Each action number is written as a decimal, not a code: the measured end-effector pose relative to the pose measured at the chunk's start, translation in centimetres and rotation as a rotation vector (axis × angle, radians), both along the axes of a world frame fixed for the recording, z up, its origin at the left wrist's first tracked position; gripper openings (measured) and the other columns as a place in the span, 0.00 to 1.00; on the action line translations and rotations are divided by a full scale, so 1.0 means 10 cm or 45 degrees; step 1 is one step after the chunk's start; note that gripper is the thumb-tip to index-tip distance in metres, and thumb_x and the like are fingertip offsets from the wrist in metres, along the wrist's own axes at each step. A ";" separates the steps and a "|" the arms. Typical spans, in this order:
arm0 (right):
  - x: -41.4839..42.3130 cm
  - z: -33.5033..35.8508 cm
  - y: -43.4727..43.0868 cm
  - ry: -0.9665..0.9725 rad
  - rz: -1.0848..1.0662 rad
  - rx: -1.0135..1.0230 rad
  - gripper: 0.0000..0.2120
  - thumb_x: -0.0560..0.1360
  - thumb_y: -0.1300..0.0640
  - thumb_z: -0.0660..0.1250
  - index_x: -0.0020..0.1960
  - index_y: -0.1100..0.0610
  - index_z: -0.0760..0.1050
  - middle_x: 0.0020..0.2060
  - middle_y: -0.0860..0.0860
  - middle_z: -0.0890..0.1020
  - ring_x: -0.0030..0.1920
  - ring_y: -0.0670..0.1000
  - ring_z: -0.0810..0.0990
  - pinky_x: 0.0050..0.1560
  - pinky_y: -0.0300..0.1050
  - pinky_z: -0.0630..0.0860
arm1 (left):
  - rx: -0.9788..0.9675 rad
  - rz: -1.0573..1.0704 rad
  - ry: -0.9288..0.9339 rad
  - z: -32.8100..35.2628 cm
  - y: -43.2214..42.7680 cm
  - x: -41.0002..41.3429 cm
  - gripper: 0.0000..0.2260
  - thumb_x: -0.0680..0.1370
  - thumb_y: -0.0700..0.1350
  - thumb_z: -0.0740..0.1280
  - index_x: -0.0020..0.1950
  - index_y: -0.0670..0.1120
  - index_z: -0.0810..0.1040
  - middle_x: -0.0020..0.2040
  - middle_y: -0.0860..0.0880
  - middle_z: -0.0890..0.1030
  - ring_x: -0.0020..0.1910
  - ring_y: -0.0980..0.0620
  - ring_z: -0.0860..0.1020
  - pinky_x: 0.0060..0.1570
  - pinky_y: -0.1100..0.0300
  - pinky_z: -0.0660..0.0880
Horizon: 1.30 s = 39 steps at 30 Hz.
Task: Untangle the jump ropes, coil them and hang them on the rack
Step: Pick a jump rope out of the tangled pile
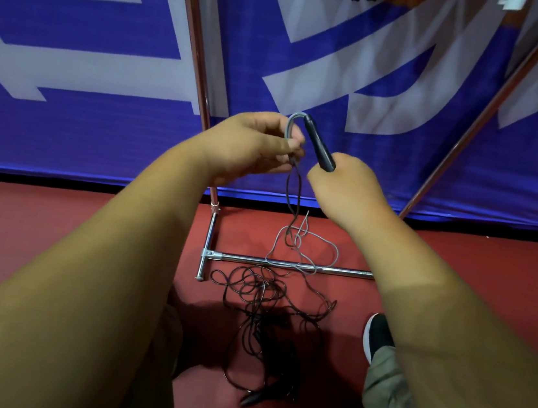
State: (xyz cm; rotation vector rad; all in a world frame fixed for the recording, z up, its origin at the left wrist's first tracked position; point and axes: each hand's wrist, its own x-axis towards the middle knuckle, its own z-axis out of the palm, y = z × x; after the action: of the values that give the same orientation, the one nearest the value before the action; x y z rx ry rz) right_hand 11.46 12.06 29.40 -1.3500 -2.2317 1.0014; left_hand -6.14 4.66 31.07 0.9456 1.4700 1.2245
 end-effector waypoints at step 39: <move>0.04 -0.01 0.03 0.805 -0.249 -0.452 0.08 0.81 0.49 0.68 0.48 0.52 0.82 0.30 0.48 0.72 0.29 0.50 0.69 0.32 0.48 0.72 | -0.004 -0.168 0.396 0.23 -0.07 0.13 0.07 0.83 0.39 0.69 0.60 0.39 0.81 0.46 0.45 0.84 0.46 0.46 0.87 0.42 0.55 0.84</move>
State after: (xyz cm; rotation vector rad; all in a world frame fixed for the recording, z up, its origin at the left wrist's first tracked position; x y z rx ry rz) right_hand 11.81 12.34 29.26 -1.1339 -1.4775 1.5383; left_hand -4.87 3.99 33.34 1.2533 1.6185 1.0110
